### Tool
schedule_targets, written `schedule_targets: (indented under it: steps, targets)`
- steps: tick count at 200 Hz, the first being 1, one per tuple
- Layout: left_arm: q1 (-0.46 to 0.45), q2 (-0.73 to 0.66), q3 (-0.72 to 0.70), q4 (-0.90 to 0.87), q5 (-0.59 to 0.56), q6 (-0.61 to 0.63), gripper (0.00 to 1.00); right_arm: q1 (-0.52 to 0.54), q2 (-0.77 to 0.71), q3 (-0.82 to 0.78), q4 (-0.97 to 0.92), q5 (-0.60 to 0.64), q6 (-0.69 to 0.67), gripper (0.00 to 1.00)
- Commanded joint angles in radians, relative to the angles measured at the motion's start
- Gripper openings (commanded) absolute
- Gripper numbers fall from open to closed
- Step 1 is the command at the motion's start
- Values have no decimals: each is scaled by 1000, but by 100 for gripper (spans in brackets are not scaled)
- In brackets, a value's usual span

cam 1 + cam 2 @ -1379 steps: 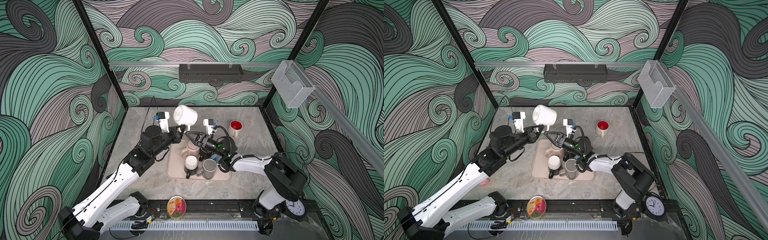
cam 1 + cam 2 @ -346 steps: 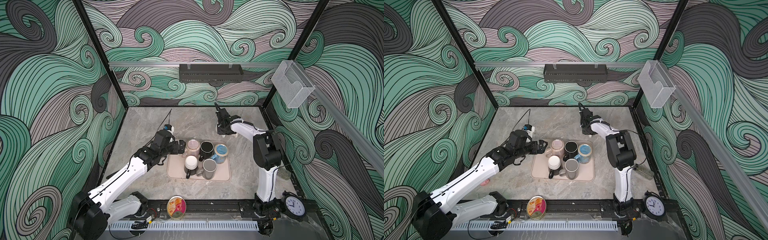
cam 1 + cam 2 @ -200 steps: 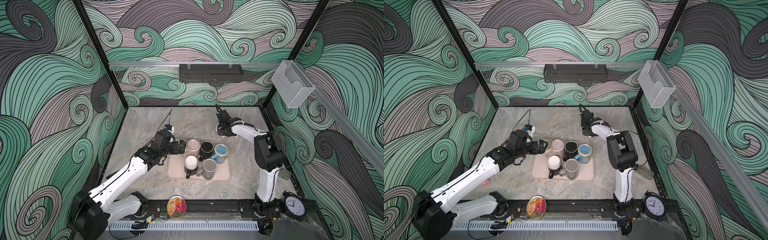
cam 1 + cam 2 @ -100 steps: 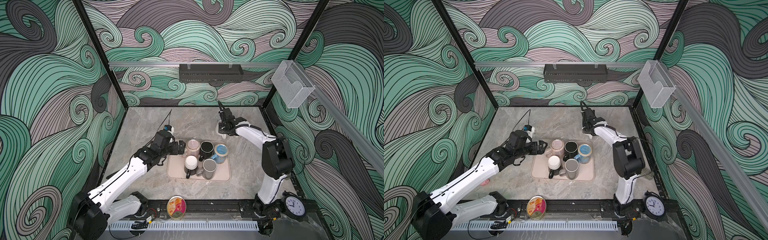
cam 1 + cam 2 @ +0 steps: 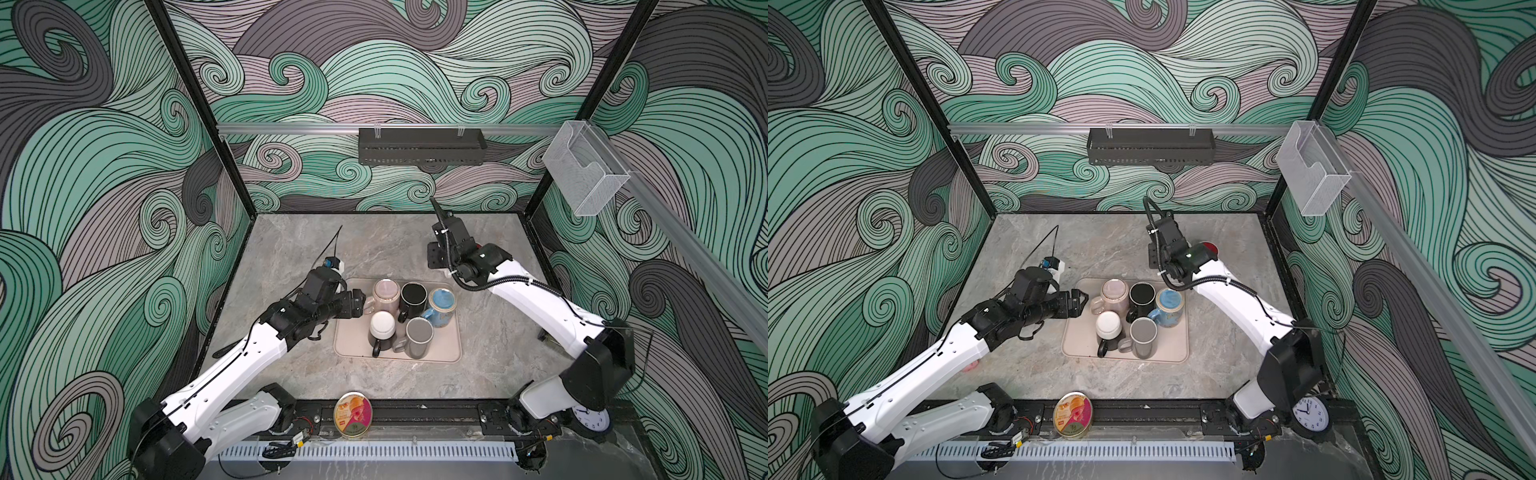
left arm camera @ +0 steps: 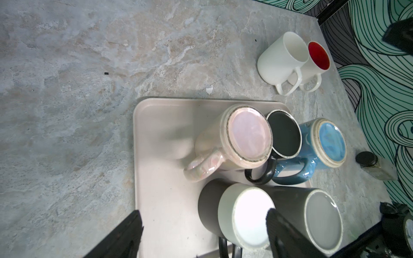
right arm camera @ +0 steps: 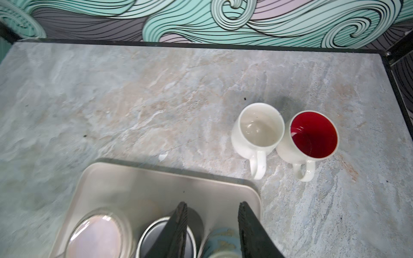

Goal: Turn the mug right side up
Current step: Place the mug at the top-right of the table.

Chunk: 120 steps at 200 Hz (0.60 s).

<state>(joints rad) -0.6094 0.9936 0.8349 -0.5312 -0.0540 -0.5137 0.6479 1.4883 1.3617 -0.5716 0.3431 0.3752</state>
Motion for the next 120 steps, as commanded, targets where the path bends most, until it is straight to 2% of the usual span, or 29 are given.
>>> schedule_targets:
  steps: [1,32,69,96,120]
  targets:
    - [-36,-32,4,-118,-52,-30,87,62,-73,-51,-41,37,20,40]
    - [-94,-49,3,-182,-84,-64,84,175,-135,-70,-95,56,51,39]
    - [-168,-41,-5,-213,-122,-122,79,309,-128,-74,-191,80,109,39]
    - [-210,-16,-42,-165,-112,-163,78,359,-107,-99,-198,64,142,39]
    - [-248,36,-68,-92,-86,-204,72,361,-96,-131,-177,66,148,39]
